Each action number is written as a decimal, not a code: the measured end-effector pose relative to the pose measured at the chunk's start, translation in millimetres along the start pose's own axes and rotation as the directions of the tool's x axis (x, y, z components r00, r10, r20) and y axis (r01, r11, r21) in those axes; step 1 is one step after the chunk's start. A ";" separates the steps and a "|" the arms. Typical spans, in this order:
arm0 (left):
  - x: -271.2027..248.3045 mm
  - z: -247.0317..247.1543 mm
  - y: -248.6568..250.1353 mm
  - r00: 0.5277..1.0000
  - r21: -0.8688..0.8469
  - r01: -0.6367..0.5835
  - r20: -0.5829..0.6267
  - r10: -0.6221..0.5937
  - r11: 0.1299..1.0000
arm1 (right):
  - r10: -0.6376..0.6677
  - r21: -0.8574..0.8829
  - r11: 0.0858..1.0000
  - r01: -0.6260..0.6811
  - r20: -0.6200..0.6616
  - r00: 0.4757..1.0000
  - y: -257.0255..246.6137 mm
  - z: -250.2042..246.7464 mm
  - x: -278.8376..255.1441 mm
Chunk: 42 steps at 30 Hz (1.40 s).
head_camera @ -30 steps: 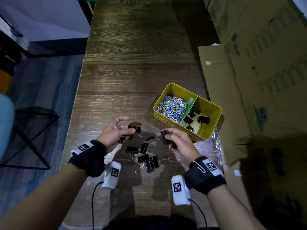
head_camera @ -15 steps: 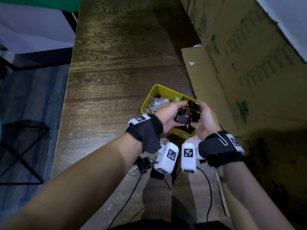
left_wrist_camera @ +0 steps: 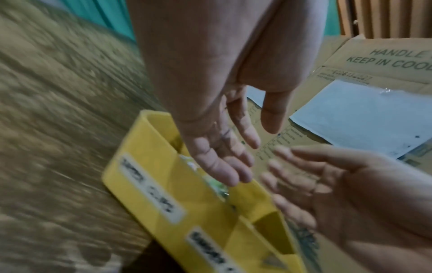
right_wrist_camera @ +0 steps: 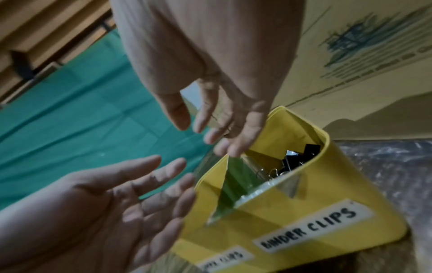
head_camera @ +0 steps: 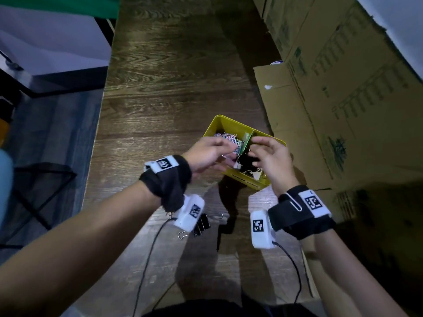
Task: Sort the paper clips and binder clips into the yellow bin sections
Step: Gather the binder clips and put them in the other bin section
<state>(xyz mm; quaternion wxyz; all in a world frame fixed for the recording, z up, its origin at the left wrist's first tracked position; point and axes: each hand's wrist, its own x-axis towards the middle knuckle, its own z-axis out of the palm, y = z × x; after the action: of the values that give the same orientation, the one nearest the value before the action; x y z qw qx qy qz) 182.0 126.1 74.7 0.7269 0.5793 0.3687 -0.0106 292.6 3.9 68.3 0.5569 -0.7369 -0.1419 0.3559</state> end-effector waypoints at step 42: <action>-46.4 -88.9 -130.8 0.960 0.538 -0.140 -0.131 0.247 0.831 | 0.278 -0.642 0.720 0.262 0.613 0.740 98.5 60.7 -55.3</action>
<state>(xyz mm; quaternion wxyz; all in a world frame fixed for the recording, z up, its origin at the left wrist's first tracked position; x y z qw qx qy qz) 43.9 139.6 -14.1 0.4992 0.7876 0.3605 0.0202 193.7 -19.4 -9.9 0.1475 -0.7103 -0.4517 0.5193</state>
